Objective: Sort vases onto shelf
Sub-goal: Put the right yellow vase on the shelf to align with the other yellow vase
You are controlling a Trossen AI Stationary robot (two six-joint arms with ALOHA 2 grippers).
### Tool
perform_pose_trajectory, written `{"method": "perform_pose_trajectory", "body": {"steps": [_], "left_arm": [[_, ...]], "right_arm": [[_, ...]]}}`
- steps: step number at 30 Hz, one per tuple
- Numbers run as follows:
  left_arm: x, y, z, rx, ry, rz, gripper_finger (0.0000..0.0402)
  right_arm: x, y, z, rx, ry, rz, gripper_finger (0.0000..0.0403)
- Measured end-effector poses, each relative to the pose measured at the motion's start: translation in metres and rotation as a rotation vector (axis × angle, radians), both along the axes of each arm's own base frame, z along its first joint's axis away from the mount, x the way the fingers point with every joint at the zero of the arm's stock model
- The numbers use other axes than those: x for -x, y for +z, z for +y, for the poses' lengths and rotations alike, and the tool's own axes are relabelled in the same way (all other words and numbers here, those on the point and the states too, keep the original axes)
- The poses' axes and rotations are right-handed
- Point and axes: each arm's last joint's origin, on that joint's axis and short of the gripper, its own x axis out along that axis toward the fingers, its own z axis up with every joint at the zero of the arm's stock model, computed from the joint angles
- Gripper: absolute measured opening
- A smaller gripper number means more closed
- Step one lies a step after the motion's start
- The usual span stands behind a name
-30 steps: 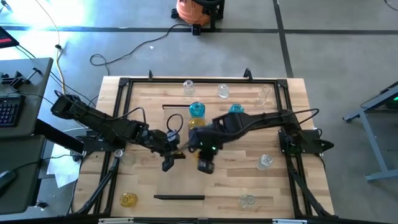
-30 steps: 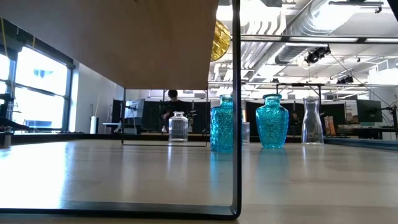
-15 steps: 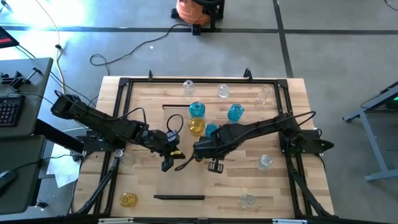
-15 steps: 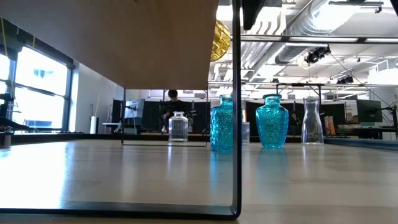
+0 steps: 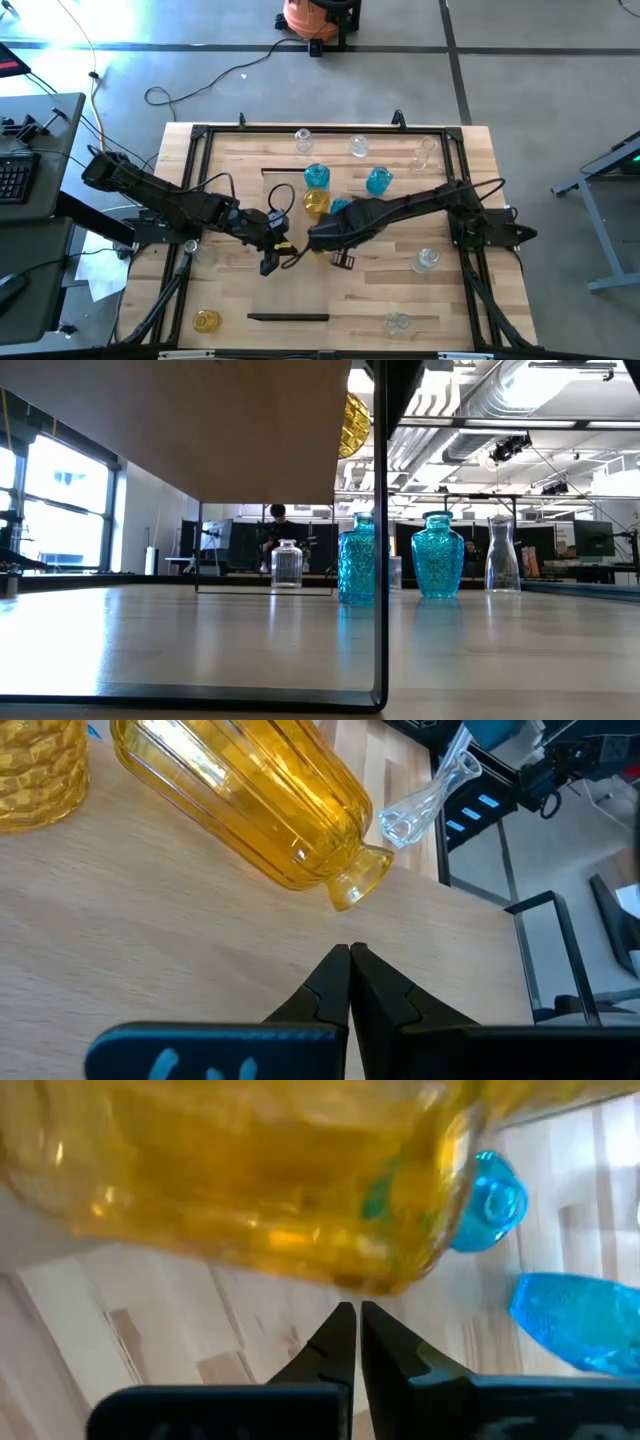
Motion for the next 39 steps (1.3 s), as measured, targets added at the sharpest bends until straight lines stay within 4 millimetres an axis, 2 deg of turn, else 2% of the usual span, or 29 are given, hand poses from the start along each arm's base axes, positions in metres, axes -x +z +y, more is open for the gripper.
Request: {"method": "perform_pose_trajectory", "body": {"steps": [12, 22, 33, 39], "left_arm": [[0.0, 0.0, 0.001, -0.012, -0.007, -0.004, 0.0], [-0.003, 0.002, 0.005, 0.013, -0.036, -0.019, 0.0], [0.003, -0.006, 0.007, -0.034, -0.045, 0.079, 0.0], [0.011, 0.003, 0.01, -0.057, -0.062, 0.052, 0.0]], "right_arm": [[-0.016, 0.004, 0.009, -0.131, 0.011, -0.162, 0.0], [-0.012, 0.004, 0.026, -0.192, 0.008, -0.158, 0.0], [-0.018, 0.005, 0.022, -0.148, -0.014, -0.223, 0.0], [-0.02, 0.006, 0.017, -0.147, -0.022, -0.235, 0.0]]}}
